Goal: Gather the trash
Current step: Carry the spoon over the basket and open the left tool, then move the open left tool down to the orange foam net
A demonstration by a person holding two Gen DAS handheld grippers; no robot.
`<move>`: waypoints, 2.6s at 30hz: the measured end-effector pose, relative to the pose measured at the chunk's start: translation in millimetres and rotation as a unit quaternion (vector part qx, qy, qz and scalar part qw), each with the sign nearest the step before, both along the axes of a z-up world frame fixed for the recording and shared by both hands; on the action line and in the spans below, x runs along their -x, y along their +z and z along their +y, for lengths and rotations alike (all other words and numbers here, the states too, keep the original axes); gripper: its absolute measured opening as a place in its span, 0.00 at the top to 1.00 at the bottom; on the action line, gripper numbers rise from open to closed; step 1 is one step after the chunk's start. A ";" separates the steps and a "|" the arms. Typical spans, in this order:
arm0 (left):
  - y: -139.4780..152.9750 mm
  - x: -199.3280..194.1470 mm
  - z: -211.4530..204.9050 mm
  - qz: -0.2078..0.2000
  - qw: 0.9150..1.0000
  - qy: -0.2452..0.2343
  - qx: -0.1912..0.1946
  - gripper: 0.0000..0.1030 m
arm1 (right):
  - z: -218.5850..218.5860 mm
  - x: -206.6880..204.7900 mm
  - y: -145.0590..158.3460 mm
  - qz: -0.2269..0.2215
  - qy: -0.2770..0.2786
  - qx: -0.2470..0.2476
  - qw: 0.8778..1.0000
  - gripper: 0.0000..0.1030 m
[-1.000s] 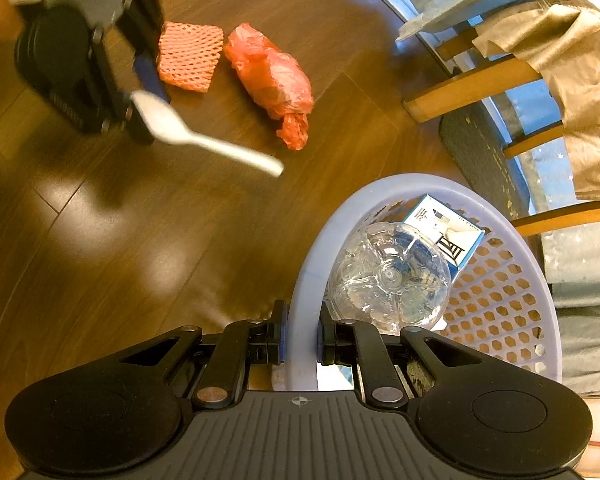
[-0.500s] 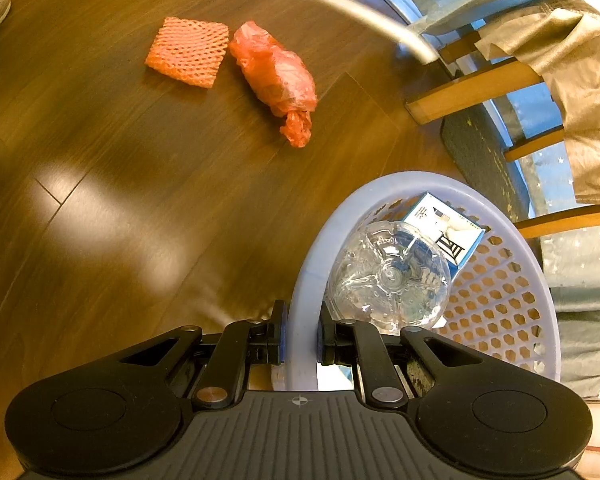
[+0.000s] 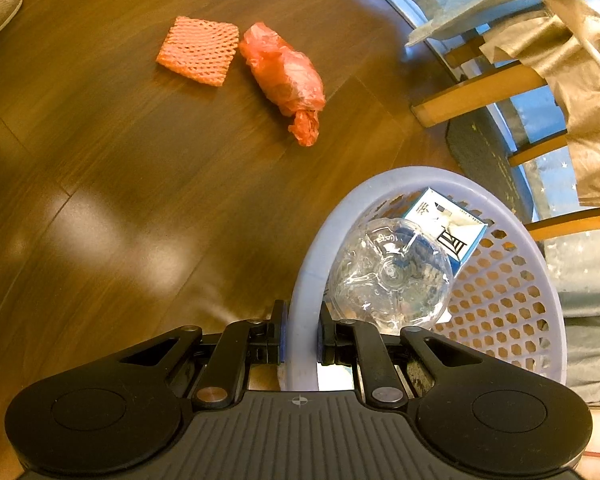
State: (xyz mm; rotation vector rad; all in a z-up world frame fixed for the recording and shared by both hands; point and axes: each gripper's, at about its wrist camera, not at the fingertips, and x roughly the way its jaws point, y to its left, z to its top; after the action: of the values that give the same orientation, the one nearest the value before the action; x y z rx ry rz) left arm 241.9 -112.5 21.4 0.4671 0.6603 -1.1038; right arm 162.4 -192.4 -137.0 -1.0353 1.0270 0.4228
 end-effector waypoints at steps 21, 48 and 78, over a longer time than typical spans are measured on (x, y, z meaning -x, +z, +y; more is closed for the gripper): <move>1.4 -18.5 -67.1 0.021 1.000 -0.002 0.024 0.56 | -12.7 -0.1 7.1 -0.001 -0.015 -0.013 1.000 0.90; -55.3 -26.1 116.3 0.002 0.986 0.144 -0.083 0.47 | -0.6 2.5 -0.8 -0.003 -0.001 0.006 1.000 0.90; -195.6 -66.1 149.4 0.060 0.976 0.177 -0.110 0.43 | -3.2 -6.4 4.0 -0.002 -0.016 -0.001 1.000 0.90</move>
State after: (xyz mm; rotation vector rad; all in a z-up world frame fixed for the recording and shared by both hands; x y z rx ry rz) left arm 308.0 36.8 -174.2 0.4523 0.9385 -0.7269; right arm 168.9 -195.6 -133.0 -1.0166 1.0383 0.3949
